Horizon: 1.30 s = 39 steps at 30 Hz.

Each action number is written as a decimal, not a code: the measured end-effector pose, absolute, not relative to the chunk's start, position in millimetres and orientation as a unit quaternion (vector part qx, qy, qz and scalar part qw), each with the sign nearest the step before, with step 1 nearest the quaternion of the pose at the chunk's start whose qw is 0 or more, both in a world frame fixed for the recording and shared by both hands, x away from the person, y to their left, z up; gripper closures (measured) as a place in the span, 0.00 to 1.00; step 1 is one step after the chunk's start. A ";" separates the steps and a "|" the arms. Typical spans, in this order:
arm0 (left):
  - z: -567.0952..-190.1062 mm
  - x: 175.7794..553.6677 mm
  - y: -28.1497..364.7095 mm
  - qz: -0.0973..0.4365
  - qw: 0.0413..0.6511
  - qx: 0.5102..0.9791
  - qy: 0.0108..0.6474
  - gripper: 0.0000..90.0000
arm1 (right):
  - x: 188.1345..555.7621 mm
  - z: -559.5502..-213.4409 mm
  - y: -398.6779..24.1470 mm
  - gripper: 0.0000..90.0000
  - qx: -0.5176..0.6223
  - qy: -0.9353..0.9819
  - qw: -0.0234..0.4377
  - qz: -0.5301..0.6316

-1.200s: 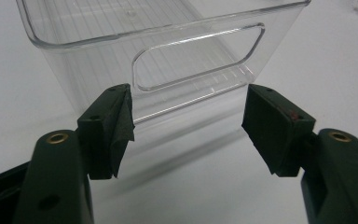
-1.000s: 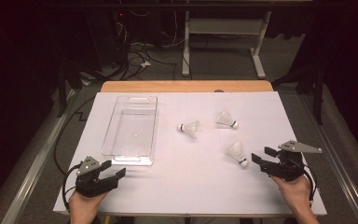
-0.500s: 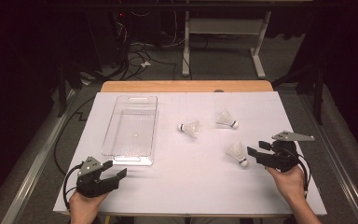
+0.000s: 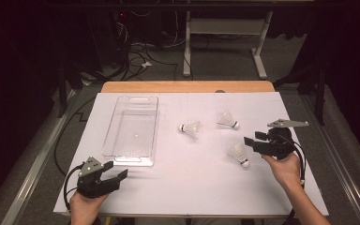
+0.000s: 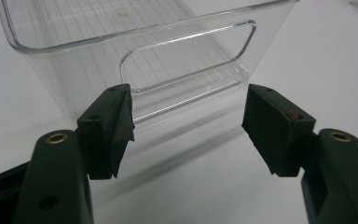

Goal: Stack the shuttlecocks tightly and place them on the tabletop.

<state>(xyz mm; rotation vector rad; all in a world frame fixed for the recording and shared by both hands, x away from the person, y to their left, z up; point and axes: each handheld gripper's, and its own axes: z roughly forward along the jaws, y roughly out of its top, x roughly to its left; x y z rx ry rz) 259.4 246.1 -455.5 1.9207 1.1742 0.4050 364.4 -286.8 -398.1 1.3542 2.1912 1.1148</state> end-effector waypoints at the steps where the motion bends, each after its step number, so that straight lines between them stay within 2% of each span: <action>1: -455.5 259.5 246.2 0.161 0.413 0.765 0.467 0.38 | 367.4 -398.4 -286.9 0.50 0.477 0.770 0.166 0.391; 13: -455.4 259.1 247.2 0.163 0.414 0.760 0.474 0.38 | 393.7 -400.3 -283.3 0.50 0.499 0.764 0.161 0.376; 26: -455.6 258.7 248.3 0.165 0.408 0.759 0.480 0.38 | 418.5 -394.9 -274.5 0.50 0.504 0.768 0.176 0.354; 39: -456.0 259.5 246.1 0.168 0.402 0.762 0.479 0.38 | 441.6 -390.8 -263.0 0.51 0.504 0.782 0.166 0.327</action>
